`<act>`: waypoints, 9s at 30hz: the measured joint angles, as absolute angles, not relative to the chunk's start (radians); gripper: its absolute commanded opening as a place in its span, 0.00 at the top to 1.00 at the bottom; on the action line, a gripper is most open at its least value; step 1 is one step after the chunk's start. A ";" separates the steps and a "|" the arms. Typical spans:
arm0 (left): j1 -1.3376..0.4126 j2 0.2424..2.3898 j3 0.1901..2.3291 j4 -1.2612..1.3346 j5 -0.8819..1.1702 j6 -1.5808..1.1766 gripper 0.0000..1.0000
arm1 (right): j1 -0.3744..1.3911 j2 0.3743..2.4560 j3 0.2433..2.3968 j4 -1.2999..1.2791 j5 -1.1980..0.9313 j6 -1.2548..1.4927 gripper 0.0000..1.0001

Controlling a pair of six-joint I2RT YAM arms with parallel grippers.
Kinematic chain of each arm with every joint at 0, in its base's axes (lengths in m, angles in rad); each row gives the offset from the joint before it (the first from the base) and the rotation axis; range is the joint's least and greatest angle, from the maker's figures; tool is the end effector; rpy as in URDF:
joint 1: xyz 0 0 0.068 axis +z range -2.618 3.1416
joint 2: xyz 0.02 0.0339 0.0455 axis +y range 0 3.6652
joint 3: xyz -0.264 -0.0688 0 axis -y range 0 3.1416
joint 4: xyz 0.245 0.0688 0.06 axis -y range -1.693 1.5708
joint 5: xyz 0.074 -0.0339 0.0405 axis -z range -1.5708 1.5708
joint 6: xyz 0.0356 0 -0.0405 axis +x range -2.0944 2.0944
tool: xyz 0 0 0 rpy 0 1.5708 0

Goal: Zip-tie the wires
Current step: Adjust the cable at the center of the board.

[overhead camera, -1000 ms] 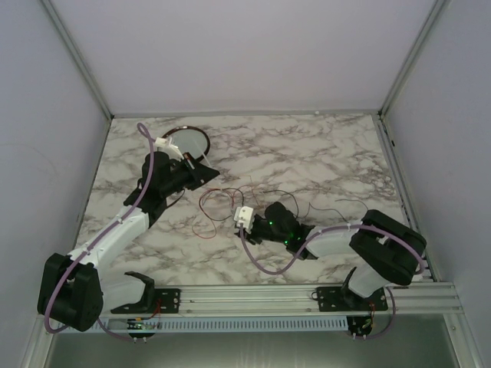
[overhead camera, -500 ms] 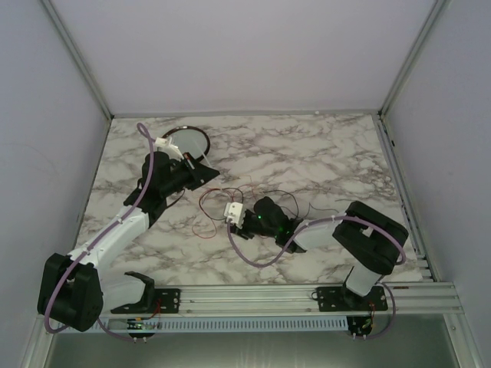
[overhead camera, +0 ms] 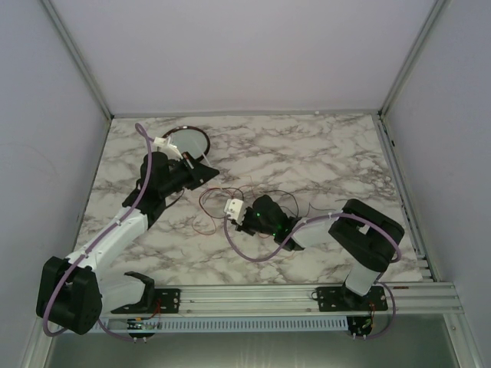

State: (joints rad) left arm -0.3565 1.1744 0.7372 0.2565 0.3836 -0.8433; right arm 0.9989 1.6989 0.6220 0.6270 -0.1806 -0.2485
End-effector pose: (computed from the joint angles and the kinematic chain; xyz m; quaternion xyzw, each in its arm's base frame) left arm 0.2490 -0.1070 0.2884 -0.0632 0.7611 -0.4758 0.4363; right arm 0.1683 0.2733 0.1406 -0.5316 0.6567 0.2651 0.4646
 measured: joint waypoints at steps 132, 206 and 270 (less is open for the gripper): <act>-0.440 1.320 0.852 0.356 0.226 -0.998 1.00 | 1.117 1.946 0.711 1.408 0.005 -0.061 0.47; -0.462 1.426 0.998 0.346 0.238 -0.969 1.00 | 1.158 2.023 0.764 1.168 -0.188 -0.124 1.00; -0.400 1.269 0.920 0.217 0.397 -0.821 1.00 | 0.665 1.460 0.521 0.846 -0.437 -0.151 0.65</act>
